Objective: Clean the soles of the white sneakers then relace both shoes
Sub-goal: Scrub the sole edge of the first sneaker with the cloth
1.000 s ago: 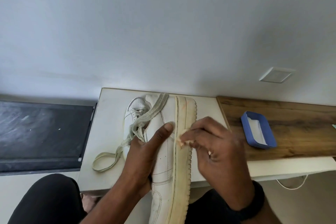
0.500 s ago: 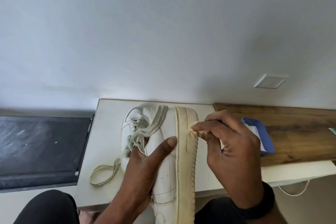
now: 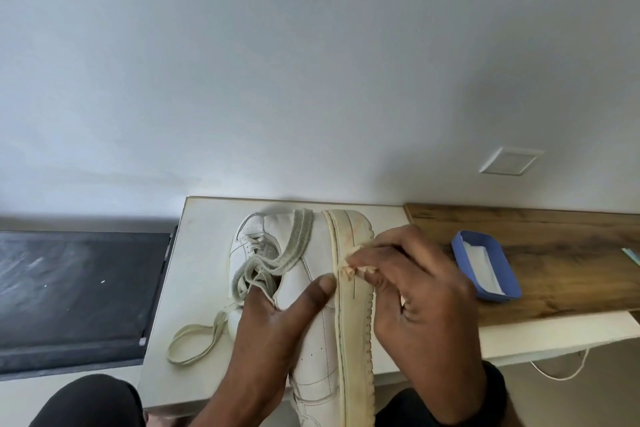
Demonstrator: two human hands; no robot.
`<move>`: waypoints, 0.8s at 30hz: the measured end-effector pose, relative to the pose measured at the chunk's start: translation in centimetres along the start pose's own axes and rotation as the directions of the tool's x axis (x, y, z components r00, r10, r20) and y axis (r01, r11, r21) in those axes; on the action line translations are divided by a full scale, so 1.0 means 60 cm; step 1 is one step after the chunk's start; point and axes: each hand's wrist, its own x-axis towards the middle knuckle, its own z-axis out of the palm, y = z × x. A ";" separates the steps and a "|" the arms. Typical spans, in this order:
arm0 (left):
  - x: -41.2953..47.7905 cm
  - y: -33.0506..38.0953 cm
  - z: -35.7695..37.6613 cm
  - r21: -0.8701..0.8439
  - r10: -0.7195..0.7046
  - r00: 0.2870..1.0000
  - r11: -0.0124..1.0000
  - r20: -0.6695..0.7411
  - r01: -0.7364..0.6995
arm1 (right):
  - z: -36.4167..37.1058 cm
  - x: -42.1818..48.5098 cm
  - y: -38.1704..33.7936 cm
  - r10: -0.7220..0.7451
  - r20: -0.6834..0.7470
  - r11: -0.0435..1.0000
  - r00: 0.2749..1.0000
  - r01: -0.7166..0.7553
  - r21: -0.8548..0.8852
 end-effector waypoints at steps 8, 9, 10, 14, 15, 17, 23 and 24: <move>0.001 0.002 -0.007 0.088 0.052 0.997 0.995 0.049 -0.056 | -0.007 0.002 -0.018 -0.026 -0.005 1.000 1.000 0.026 -0.003; 0.002 0.002 -0.007 0.102 0.065 0.997 0.992 0.043 -0.069 | -0.007 -0.001 -0.023 -0.048 0.031 0.999 0.998 0.047 0.006; 0.002 0.001 -0.007 0.110 0.072 0.997 0.991 0.035 -0.076 | -0.007 -0.004 -0.025 -0.065 0.062 0.998 0.996 0.064 0.018; 0.001 0.001 -0.005 0.124 0.076 0.997 0.989 0.013 -0.077 | -0.009 -0.007 -0.021 -0.059 0.059 0.998 0.997 0.057 0.031; 0.001 0.002 -0.005 0.120 0.071 0.997 0.990 0.018 -0.073 | -0.010 -0.007 -0.020 -0.044 0.035 0.999 0.998 0.043 0.020; 0.003 0.003 -0.008 0.095 0.056 0.998 0.994 0.023 -0.058 | -0.011 -0.007 -0.019 -0.009 -0.009 1.000 1.000 0.009 0.002; 0.005 -0.005 -0.017 0.086 0.034 0.998 0.996 0.045 -0.038 | -0.017 0.003 -0.016 0.041 -0.100 0.998 0.994 -0.044 -0.033; 0.004 -0.006 -0.016 0.100 0.043 0.998 0.994 0.053 -0.048 | -0.023 0.010 -0.012 0.044 -0.123 0.997 0.991 -0.051 -0.050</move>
